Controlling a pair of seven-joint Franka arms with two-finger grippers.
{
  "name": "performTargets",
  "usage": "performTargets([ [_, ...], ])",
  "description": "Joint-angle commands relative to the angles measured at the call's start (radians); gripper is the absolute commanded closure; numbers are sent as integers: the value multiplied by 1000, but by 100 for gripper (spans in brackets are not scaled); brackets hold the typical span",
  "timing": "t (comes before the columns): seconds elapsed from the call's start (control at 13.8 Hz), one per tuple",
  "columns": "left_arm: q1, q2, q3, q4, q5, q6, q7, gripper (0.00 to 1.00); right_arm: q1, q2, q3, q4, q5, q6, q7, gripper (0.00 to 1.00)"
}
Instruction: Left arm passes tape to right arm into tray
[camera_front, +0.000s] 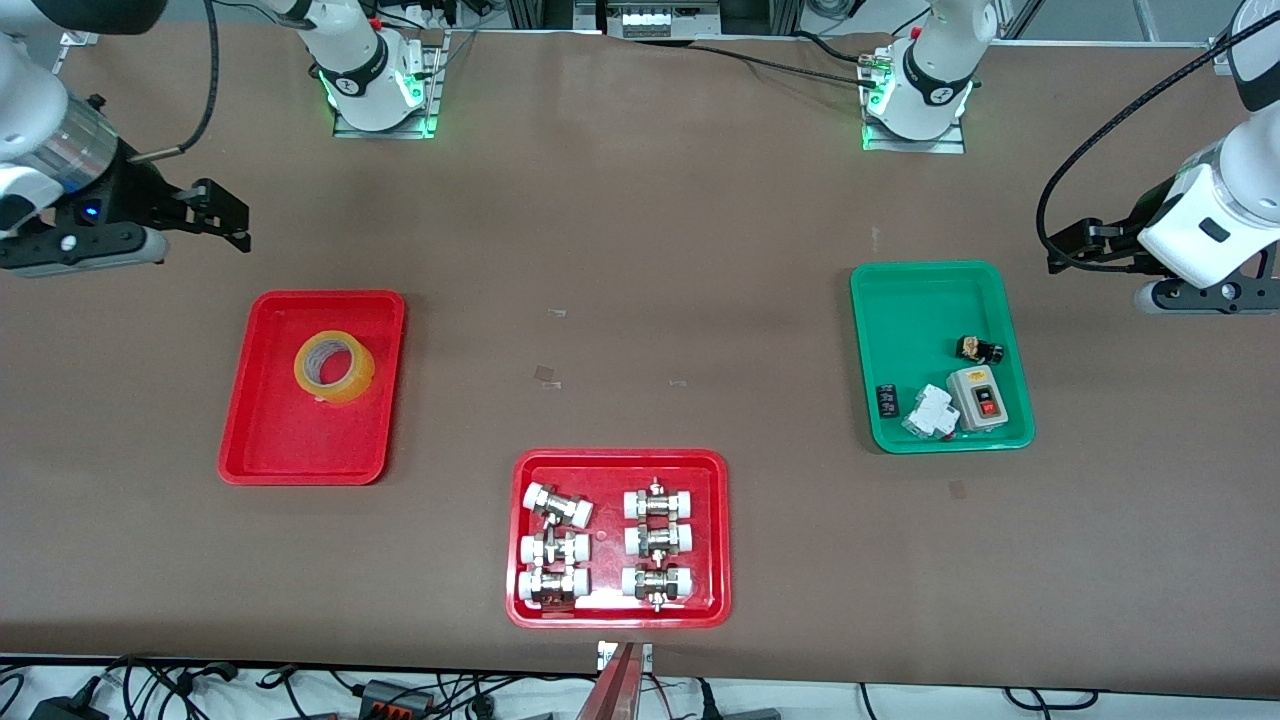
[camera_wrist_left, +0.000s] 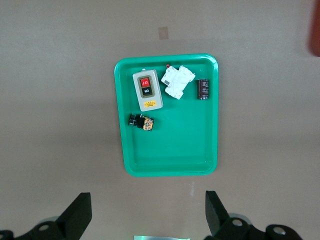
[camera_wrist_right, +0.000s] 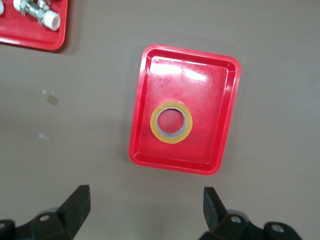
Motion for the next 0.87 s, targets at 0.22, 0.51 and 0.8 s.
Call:
performTargets([
  [0.22, 6, -1, -2, 17, -3, -8, 2, 0, -7, 79, -6, 168, -4, -105, 20, 0],
  [0.51, 4, 0, -3, 17, -11, -9, -8, 0, -16, 89, -6, 171, -4, -105, 79, 0],
  [0.8, 6, 0, -3, 17, -11, -8, -8, 0, -22, 92, -6, 175, -4, -102, 127, 0],
])
